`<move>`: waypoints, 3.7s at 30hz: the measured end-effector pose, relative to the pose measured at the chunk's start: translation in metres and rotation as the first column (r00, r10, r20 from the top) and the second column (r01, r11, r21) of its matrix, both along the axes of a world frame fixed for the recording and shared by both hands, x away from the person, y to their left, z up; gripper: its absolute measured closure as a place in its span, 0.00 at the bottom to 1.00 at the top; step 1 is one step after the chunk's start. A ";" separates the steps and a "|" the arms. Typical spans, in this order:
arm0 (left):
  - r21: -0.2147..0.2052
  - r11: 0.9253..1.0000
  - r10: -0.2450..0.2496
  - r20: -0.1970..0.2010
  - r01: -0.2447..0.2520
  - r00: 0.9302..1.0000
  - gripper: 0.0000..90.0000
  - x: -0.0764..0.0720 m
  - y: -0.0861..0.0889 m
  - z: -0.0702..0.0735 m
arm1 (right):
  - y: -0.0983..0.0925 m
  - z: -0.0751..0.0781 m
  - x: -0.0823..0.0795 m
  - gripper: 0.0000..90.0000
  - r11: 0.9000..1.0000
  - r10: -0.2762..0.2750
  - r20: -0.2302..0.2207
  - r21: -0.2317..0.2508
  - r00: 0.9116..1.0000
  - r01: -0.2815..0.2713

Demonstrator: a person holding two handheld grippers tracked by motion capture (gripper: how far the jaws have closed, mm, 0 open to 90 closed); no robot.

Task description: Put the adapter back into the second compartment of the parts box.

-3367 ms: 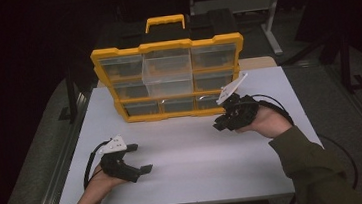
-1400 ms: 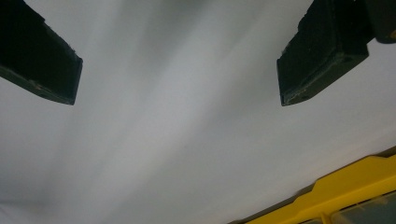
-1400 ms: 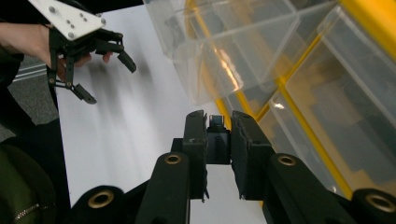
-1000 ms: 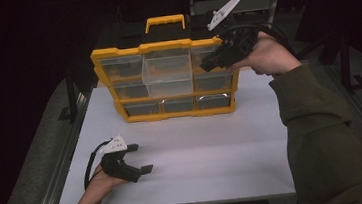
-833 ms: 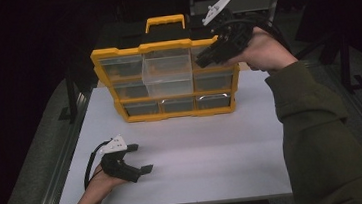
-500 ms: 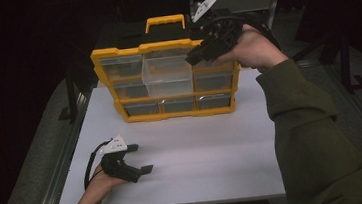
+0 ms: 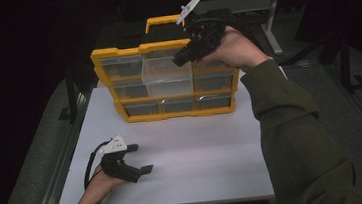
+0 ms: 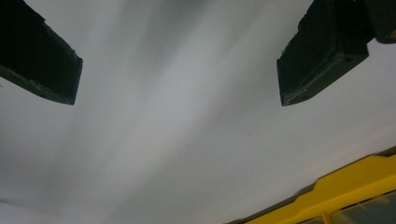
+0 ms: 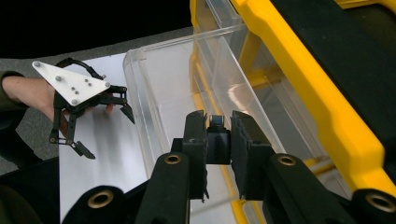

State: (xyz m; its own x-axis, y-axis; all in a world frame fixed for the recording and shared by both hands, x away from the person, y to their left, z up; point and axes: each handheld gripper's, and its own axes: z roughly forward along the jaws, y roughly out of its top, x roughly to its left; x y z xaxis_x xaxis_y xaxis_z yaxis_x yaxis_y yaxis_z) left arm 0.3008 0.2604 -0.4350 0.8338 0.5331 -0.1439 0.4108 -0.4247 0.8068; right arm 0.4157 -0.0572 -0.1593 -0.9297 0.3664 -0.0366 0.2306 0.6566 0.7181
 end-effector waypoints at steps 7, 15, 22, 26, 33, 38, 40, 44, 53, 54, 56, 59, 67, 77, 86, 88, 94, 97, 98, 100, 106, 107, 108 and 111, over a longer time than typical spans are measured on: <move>0.001 1.000 -0.003 -0.001 0.003 1.000 0.00 0.000 0.000 0.000 | 0.015 -0.006 0.006 0.83 0.999 0.007 -0.016 -0.031 1.000 -0.007; 0.001 1.000 -0.002 0.001 0.002 1.000 0.00 0.000 0.000 0.001 | 0.023 -0.013 0.010 0.80 0.998 0.013 -0.034 -0.054 0.999 -0.015; -0.001 1.000 0.000 0.000 0.000 1.000 0.00 0.000 0.001 0.000 | 0.020 -0.011 0.009 0.74 0.999 -0.013 -0.019 -0.037 1.000 0.012; 0.000 1.000 -0.001 0.001 0.001 1.000 0.00 0.000 0.000 0.000 | 0.013 -0.006 0.007 0.74 1.000 -0.025 -0.018 -0.013 1.000 0.025; -0.003 1.000 0.008 -0.005 -0.008 1.000 0.00 0.000 0.000 0.000 | -0.008 0.002 0.003 0.74 0.999 -0.051 -0.015 0.013 0.999 0.051; 0.001 1.000 0.008 -0.007 -0.008 1.000 0.00 0.000 0.000 0.000 | -0.020 0.006 0.000 0.74 0.998 -0.058 -0.011 0.031 0.998 0.058; -0.001 1.000 0.010 -0.006 -0.010 1.000 0.00 0.000 -0.001 0.000 | -0.025 0.006 -0.003 0.74 0.997 -0.063 -0.009 0.036 0.998 0.064; 0.002 1.000 0.011 -0.008 -0.011 1.000 0.00 0.000 -0.001 0.000 | -0.036 0.007 -0.007 0.73 0.996 -0.076 -0.008 0.045 0.997 0.076; 0.007 1.000 0.016 -0.008 -0.016 1.000 0.00 -0.001 -0.001 0.000 | -0.058 0.001 -0.014 0.71 0.994 -0.092 -0.009 0.050 0.996 0.092; 0.006 1.000 0.016 -0.009 -0.016 1.000 0.00 -0.001 -0.001 0.000 | -0.059 0.000 -0.015 0.70 0.994 -0.094 -0.006 0.052 0.996 0.094; 0.006 1.000 0.017 -0.009 -0.017 1.000 0.00 -0.001 0.000 0.000 | -0.063 -0.002 -0.017 0.68 0.994 -0.098 -0.005 0.052 0.995 0.098; 0.002 1.000 0.021 -0.009 -0.021 1.000 0.00 -0.002 -0.001 0.000 | -0.070 -0.010 -0.022 0.63 0.992 -0.117 -0.008 0.055 0.993 0.117; 0.004 1.000 0.017 -0.009 -0.017 1.000 0.00 -0.002 -0.001 -0.001 | -0.077 -0.032 -0.030 0.48 0.988 -0.149 -0.008 0.039 0.989 0.149; 0.002 1.000 0.015 -0.008 -0.015 1.000 0.00 -0.002 -0.001 -0.002 | -0.083 -0.070 -0.042 0.29 0.981 -0.186 -0.005 0.046 0.983 0.186; 0.002 1.000 0.014 -0.007 -0.014 1.000 0.00 -0.003 -0.001 -0.002 | -0.084 -0.097 -0.055 0.19 0.978 -0.201 0.007 0.062 0.980 0.200; 0.003 1.000 0.013 -0.007 -0.013 1.000 0.00 -0.003 -0.001 -0.002 | -0.084 -0.105 -0.057 0.16 0.977 -0.203 0.007 0.068 0.979 0.202; 0.003 1.000 0.013 -0.004 -0.013 1.000 0.00 -0.003 -0.001 -0.001 | -0.086 -0.127 -0.063 0.12 0.969 -0.235 0.009 0.079 0.972 0.234; 0.004 1.000 0.011 -0.004 -0.011 1.000 0.00 -0.003 -0.001 -0.001 | -0.088 -0.143 -0.067 0.07 0.968 -0.240 -0.005 0.078 0.971 0.240; 0.004 1.000 0.011 -0.004 -0.011 1.000 0.00 -0.003 -0.001 -0.001 | -0.088 -0.143 -0.067 0.07 0.968 -0.240 -0.005 0.078 0.971 0.240; 0.004 1.000 0.010 -0.003 -0.010 1.000 0.00 -0.003 -0.001 -0.001 | -0.088 -0.151 -0.069 0.04 0.968 -0.237 -0.009 0.079 0.971 0.237; 0.003 1.000 0.009 -0.003 -0.009 1.000 0.00 -0.003 -0.001 -0.001 | -0.088 -0.170 -0.076 0.00 0.967 -0.238 -0.021 0.088 0.971 0.239; 0.004 1.000 0.009 -0.003 -0.009 1.000 0.00 -0.003 -0.002 -0.001 | -0.088 -0.172 -0.076 0.00 0.967 -0.237 -0.021 0.088 0.971 0.238; 0.004 1.000 0.009 -0.002 -0.009 1.000 0.00 -0.003 -0.002 -0.001 | -0.088 -0.176 -0.078 0.00 0.967 -0.240 -0.016 0.085 0.971 0.241; 0.002 1.000 0.009 -0.003 -0.009 1.000 0.00 -0.003 -0.001 -0.001 | -0.089 -0.185 -0.082 0.00 0.966 -0.241 -0.017 0.090 0.970 0.242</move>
